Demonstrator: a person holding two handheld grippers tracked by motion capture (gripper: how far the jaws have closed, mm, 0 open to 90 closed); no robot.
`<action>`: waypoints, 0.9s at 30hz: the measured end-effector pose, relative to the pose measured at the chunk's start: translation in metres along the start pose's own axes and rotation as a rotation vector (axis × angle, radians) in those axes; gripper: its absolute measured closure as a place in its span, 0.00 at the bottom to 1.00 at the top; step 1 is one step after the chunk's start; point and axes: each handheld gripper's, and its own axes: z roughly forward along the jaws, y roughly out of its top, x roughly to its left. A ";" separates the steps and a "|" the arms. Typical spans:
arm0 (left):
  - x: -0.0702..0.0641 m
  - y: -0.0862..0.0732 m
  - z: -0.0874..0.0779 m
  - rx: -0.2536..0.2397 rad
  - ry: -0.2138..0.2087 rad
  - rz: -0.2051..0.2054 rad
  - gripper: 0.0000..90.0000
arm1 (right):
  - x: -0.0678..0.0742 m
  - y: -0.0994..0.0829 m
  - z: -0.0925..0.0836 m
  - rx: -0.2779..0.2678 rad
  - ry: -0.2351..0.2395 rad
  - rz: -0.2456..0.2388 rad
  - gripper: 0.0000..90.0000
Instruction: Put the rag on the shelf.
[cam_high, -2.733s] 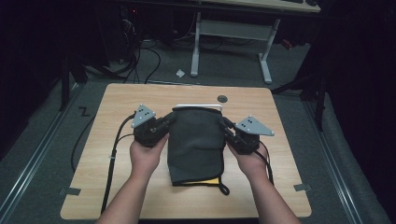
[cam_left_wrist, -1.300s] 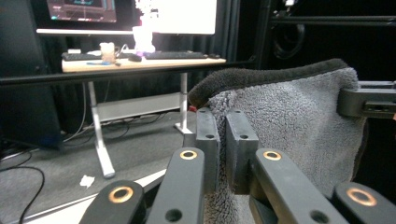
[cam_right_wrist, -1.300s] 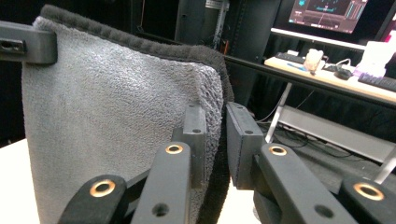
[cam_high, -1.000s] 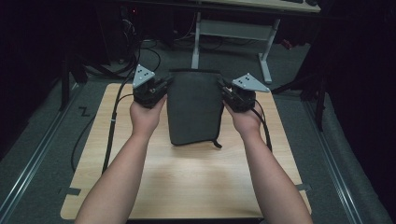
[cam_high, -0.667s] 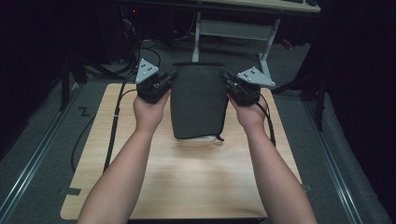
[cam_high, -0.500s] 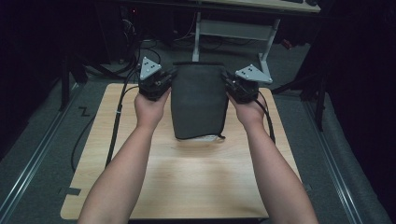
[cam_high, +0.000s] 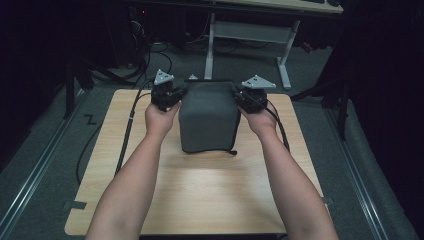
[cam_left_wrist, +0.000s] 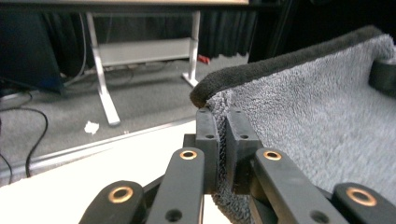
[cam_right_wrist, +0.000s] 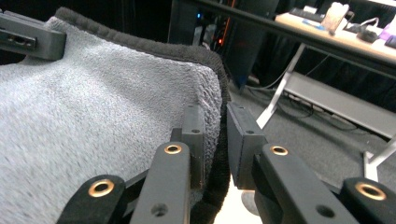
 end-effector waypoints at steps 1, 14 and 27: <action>0.001 -0.003 0.001 0.007 -0.005 -0.006 0.95 | 0.000 -0.003 0.002 0.012 0.005 -0.001 0.88; 0.002 -0.023 0.009 0.072 -0.035 -0.025 0.95 | -0.007 -0.015 0.010 0.065 0.031 0.018 0.89; 0.003 -0.038 0.004 0.113 -0.053 -0.050 0.95 | -0.005 -0.028 0.015 0.110 0.052 0.031 0.87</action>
